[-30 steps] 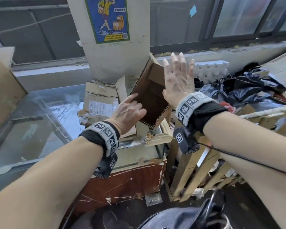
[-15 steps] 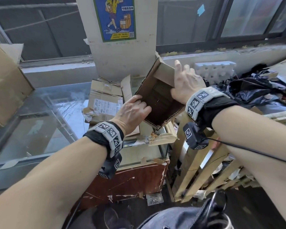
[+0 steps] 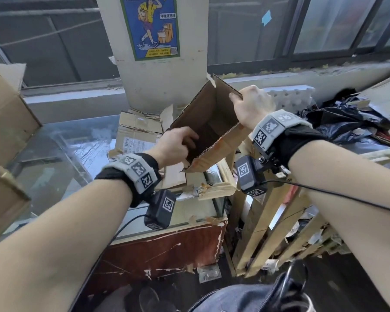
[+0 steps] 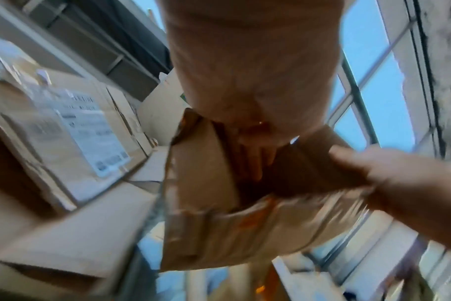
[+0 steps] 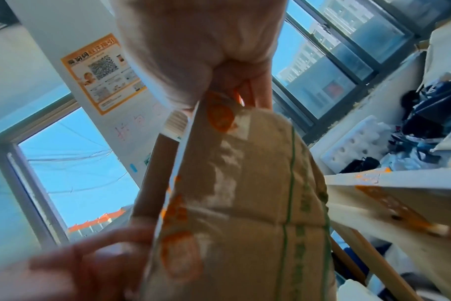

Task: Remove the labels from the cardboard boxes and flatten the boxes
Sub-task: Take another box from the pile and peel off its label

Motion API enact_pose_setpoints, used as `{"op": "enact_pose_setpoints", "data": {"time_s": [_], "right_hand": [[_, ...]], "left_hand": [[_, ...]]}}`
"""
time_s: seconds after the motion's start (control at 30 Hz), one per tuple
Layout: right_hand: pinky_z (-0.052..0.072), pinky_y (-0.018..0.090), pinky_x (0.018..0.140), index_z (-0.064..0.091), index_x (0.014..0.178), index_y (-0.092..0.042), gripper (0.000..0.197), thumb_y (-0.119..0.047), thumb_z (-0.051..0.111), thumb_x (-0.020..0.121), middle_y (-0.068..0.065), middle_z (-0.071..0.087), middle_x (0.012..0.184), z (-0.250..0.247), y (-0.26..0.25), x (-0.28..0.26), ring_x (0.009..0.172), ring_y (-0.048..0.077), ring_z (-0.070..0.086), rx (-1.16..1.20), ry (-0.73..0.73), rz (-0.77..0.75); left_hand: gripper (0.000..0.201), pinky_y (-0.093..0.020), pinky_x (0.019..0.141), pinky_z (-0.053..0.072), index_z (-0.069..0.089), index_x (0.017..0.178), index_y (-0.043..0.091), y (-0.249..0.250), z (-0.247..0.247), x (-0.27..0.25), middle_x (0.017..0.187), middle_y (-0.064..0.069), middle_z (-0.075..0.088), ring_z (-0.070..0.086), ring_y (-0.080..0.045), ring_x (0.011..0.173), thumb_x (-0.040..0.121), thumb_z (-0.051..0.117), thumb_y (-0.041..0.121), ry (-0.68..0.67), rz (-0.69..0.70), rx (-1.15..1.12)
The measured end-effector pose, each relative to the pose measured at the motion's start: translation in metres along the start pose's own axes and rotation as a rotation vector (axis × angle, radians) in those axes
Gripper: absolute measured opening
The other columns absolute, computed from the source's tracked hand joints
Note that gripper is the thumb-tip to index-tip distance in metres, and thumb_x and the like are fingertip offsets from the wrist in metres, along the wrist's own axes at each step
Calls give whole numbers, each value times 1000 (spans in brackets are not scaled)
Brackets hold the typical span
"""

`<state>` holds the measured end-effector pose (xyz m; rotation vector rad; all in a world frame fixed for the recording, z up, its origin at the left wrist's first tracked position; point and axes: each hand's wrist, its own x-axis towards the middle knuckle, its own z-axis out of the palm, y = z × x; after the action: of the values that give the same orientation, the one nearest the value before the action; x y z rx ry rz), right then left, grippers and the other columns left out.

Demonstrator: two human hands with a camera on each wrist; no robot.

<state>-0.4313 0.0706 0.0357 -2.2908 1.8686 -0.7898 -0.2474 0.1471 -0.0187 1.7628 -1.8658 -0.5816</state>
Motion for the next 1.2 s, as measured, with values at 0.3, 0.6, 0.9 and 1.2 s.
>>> {"op": "enact_pose_setpoints", "data": {"time_s": [0.3,0.6,0.9,1.2], "right_hand": [[43,37,84,57,113,-2,33,-24,39,98,21,60,119,4,-4,-9,109,39,57,-42,-45,132],[36,37,96,41,136,-12,74,-68,21,92,11,52,133,-3,5,-2,120,28,50,384,-22,294],[33,35,100,42,135,-7,62,-54,28,98,14,48,138,27,27,-6,125,30,45,541,-103,438],[46,48,98,63,98,-22,67,-78,34,78,11,67,111,34,7,-8,103,33,63,838,-292,301]], "left_hand": [[54,-30,77,54,58,109,26,37,12,3,98,9,63,61,-12,89,65,81,45,13,75,196],[22,-36,85,53,64,92,16,9,-2,16,96,0,69,64,-20,92,74,76,20,306,27,-226],[53,-40,86,57,53,110,24,-5,-27,12,108,0,66,66,-16,98,68,83,40,528,-269,-894],[115,-50,80,58,53,124,7,-40,-24,4,114,-14,68,69,-28,98,33,89,67,498,-388,-1040]]}}
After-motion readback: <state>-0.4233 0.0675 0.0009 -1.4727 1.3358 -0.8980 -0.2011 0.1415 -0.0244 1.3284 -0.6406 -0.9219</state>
